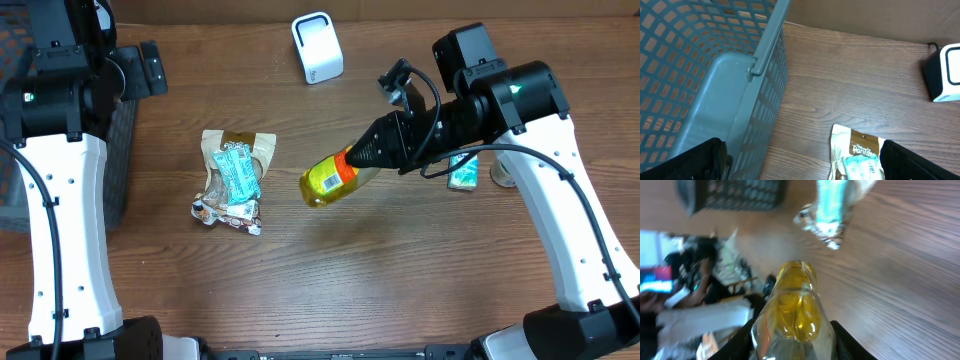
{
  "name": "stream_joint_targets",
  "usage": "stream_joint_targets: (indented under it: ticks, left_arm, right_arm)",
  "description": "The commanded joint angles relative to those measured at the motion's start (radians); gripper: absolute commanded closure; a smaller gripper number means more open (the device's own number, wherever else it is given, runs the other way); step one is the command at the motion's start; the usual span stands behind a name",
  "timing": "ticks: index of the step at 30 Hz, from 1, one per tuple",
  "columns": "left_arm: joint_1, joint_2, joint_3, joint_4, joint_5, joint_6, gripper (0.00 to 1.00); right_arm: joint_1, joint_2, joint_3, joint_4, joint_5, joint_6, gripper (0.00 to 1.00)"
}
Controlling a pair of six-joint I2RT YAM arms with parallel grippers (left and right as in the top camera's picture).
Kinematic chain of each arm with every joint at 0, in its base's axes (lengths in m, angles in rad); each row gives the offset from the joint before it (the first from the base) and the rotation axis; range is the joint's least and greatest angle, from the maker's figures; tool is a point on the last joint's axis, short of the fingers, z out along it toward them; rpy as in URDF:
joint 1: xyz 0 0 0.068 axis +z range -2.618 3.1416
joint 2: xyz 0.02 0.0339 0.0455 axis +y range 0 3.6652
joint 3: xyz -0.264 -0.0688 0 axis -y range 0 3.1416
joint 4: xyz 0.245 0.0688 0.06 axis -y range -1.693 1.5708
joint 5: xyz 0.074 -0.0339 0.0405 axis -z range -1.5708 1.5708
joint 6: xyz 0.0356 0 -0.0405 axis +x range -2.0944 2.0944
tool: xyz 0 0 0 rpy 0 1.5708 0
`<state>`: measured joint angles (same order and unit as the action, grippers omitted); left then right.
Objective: Scan the item barcode
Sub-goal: 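Lift the oil bottle and tilt it sideways with the right gripper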
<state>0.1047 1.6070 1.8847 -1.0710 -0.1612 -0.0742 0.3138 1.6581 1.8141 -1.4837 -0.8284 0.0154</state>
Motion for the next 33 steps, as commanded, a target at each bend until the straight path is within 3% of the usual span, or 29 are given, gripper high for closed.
stream_joint_targets:
  ticks: [1,33]
  left_arm:
    - [0.000,0.003,0.000,0.000,0.002,0.015,0.01]
    - [0.000,0.003,0.000,0.000,0.002,0.015,0.01]
  right_arm:
    - [-0.004,-0.043,0.027,-0.011,-0.169,-0.135,0.63]
    - [-0.005,-0.042,0.025,-0.031,-0.168,-0.152,0.63]
